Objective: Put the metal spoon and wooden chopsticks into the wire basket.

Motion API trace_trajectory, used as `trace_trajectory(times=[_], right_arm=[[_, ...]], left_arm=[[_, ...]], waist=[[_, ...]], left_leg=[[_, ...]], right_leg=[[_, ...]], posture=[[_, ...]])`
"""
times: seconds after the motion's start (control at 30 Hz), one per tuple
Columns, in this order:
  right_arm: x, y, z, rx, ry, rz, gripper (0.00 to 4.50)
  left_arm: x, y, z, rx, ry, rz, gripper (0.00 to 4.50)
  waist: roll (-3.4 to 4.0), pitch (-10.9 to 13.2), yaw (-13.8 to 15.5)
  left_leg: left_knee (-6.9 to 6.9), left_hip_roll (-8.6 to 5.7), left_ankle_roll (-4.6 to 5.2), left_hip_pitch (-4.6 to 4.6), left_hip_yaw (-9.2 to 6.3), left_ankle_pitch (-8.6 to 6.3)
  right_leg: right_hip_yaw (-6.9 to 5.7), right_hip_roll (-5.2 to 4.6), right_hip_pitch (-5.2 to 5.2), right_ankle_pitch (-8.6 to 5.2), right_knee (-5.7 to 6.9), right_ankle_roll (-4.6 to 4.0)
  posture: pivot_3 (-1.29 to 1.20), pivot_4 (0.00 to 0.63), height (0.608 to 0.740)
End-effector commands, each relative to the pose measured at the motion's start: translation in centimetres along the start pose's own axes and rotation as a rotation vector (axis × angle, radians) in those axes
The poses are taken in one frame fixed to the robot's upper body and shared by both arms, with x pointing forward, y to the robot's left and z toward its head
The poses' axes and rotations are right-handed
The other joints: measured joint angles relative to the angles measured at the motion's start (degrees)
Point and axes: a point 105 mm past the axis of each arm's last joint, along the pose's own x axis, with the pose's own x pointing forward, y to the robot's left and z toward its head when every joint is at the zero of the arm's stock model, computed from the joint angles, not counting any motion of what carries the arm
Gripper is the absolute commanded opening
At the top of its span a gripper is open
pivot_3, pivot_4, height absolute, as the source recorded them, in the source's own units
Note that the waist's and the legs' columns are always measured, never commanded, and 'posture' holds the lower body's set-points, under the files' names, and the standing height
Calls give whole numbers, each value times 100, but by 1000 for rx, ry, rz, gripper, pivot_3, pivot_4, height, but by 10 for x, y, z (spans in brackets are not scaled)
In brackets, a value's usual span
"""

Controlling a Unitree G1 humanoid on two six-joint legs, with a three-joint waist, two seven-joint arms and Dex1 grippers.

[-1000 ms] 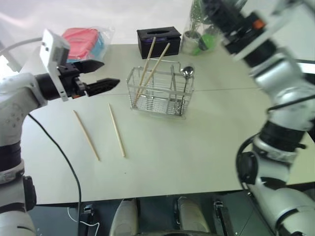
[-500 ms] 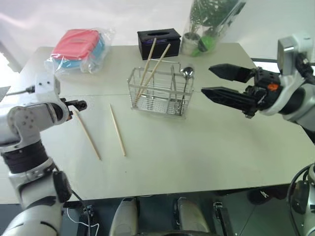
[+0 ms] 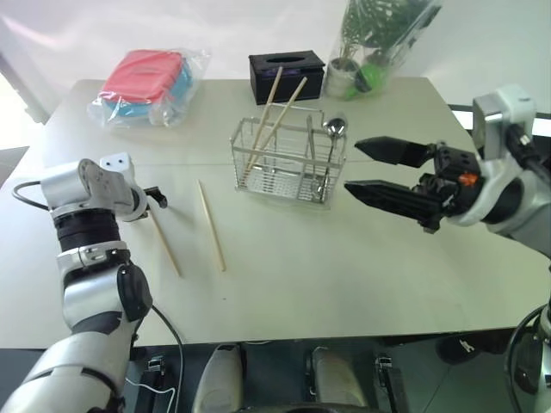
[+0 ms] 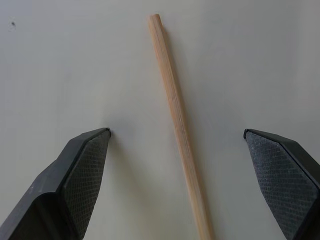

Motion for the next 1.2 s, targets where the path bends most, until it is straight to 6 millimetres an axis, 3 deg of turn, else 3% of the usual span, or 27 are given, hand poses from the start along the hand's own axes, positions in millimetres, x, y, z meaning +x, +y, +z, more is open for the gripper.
trace_trajectory(times=[0.03, 0.13, 0.37, 0.53, 0.7, 0.8, 0.87, 0.93, 1.07, 1.2], right_arm=[[-5, 15, 6, -55, 0, 25, 4435], [-7, 17, 7, -45, -8, 22, 4474], [-9, 15, 5, -41, -1, 1, 4474], [-10, 17, 1, -26, 25, 13, 4474], [-12, 17, -1, -23, 45, 18, 4474], [-14, 17, -2, -25, 56, 15, 4474], [-15, 14, -3, -24, 60, 0, 4474], [-16, 11, -4, -20, 62, -17, 4474], [-17, 9, -7, -9, 64, -34, 4474], [-15, 10, -10, -5, 60, -39, 4474]], left_arm=[[13, 0, -6, -12, 41, 2, 4500], [14, -2, -4, -29, 44, -10, 3611], [15, -1, 1, -59, 46, -7, 47], [12, 6, 4, -87, 32, 9, 12], [-16, 10, 64, -119, -284, -38, 12], [-62, -4, 121, -93, -618, -169, 12], [-133, -43, 158, -21, -921, -467, 12], [-196, -69, 171, 48, -1157, -686, 12], [-240, -91, 176, 74, -1339, -861, 12], [-251, -125, 171, 139, -1398, -950, 12]], waist=[[5, -3, -5], [10, -4, -7], [9, -3, 18], [9, -3, 1], [-11, 8, -11], [-23, 14, -11], [-35, 18, -6], [-76, 39, 32], [-59, 30, -6], [-50, 28, -9]], left_leg=[[0, 0, 0, 7, 1, 0], [-2, 0, -2, 28, 2, -1], [-2, -8, -5, 39, 4, -3], [-3, -10, -5, 39, 5, -3], [-4, -8, -5, 35, 5, -3], [-3, -7, -8, 5, 5, -1], [-3, -7, -19, -28, 4, 7], [-5, -9, -34, -50, 3, 16], [-2, -11, -43, -55, 10, 15], [-4, -5, -37, -11, 9, 13]], right_leg=[[0, -1, 7, -1, -2, -1], [0, -4, 24, -9, -3, -16], [-4, -18, 42, -10, -13, -17], [-5, -19, 41, -10, -13, -16], [-6, -18, 35, -9, -13, -16], [-6, -18, 10, -6, -13, -11], [-7, -17, -20, 1, -12, 0], [-10, -19, -36, 3, -11, 2], [-6, -22, -28, 4, -28, 2], [-8, -16, 1, -1, -16, -3]], posture=[[0, 150, 710], [0, 150, 710], [0, 150, 710], [0, 150, 710], [0, 150, 710], [0, 150, 710], [0, 150, 710], [0, 150, 710], [0, 150, 710], [0, 150, 710]])
